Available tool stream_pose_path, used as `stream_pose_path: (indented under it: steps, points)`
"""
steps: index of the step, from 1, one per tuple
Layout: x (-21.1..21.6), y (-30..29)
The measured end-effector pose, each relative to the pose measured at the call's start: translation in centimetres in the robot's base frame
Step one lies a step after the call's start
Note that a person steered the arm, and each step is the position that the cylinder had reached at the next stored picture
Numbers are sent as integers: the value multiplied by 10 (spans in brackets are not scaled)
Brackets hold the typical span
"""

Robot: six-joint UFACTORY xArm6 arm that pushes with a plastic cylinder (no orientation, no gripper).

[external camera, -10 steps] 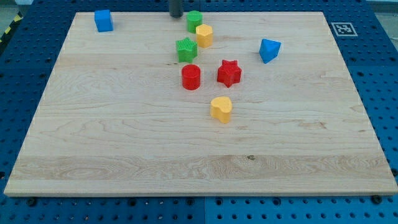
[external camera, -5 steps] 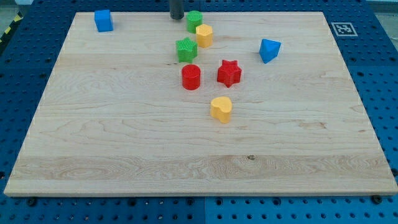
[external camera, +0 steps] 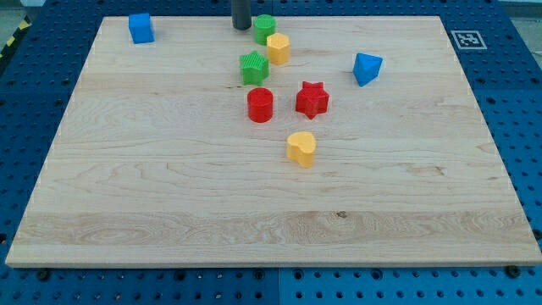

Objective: Push the green circle right a bit

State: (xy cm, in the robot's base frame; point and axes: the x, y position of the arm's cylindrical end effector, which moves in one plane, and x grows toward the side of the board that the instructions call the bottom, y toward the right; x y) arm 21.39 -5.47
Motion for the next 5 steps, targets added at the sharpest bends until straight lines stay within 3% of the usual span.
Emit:
stream_pose_path:
  steps: [3, 5]
  points:
    - [9, 7]
    - [22, 47]
